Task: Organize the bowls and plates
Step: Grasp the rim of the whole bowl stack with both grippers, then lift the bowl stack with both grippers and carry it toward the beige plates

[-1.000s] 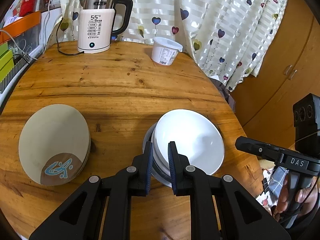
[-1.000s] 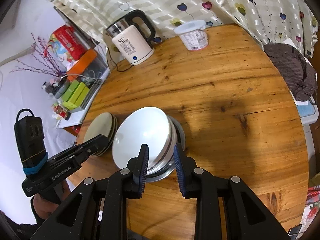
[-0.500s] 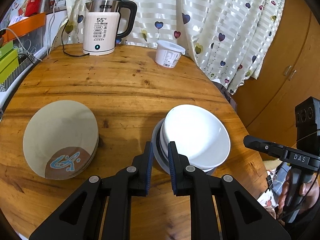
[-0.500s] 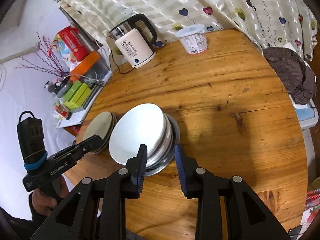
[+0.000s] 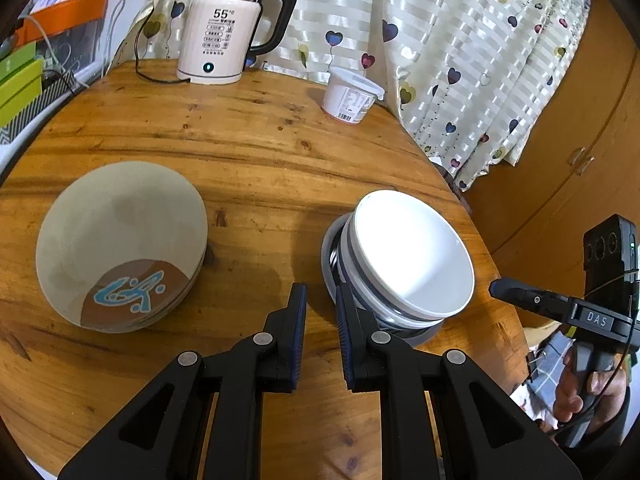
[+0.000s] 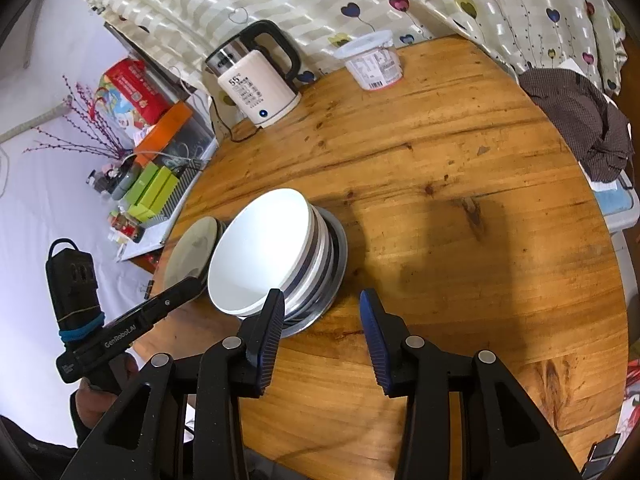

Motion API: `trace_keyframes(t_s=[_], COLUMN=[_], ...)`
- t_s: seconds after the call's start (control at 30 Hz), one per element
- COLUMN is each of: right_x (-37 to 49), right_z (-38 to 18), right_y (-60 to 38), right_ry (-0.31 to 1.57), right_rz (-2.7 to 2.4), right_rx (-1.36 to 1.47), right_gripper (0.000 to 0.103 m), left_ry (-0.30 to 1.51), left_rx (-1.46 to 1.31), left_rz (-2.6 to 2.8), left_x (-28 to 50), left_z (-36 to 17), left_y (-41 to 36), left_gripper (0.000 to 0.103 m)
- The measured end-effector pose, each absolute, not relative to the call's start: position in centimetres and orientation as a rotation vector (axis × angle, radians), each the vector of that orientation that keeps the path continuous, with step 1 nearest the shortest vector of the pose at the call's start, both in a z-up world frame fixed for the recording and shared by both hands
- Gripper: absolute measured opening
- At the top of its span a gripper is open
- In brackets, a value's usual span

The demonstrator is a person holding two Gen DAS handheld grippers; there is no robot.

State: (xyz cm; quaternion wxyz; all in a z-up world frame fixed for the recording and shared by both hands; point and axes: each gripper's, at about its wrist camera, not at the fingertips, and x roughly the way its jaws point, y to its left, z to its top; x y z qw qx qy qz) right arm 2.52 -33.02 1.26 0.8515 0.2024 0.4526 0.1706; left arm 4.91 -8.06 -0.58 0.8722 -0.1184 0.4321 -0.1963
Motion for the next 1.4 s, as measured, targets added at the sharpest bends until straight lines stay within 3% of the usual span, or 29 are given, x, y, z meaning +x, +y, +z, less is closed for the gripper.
trace_keyframes(t_s=[0.23, 0.4, 0.43, 0.5, 0.57, 1.4], right_x=[3.2, 3.8, 4.0, 4.1, 4.4, 8.2], right_z=[0.7, 0.5, 0.5, 0.4, 0.4, -1.7], right_y=[-32.8, -32.8, -32.8, -32.8, -32.8, -32.5], right_ry=[0.975, 0.981, 0.983, 0.984, 0.984, 1.068], right_rz=[0.388, 0.412, 0.416, 0.419, 0.424, 0.460], right_rx=[0.463, 0.495, 0.501, 0.514, 0.520, 0.598], right_gripper=[0.039, 0.040, 0.041, 0.054, 0.058, 0.059], left_ry=[0.923, 0.925, 0.925, 0.929, 0.935, 1.038], left_rx=[-0.290, -0.327, -0.336, -0.356, -0.372, -0.581], left_rz=[-0.431, -0.440, -0.442, -0.452, -0.459, -0.574], left_x=[5.3, 5.7, 5.8, 6.0, 6.2, 9.3], left_z=[-1.2, -1.3, -1.3, -1.4, -1.6, -2.9], left_y=[-7.7, -7.2, -7.2, -7.1, -7.1, -7.7], left_gripper=[0.016, 0.027, 0.031, 0.037, 0.040, 0.044])
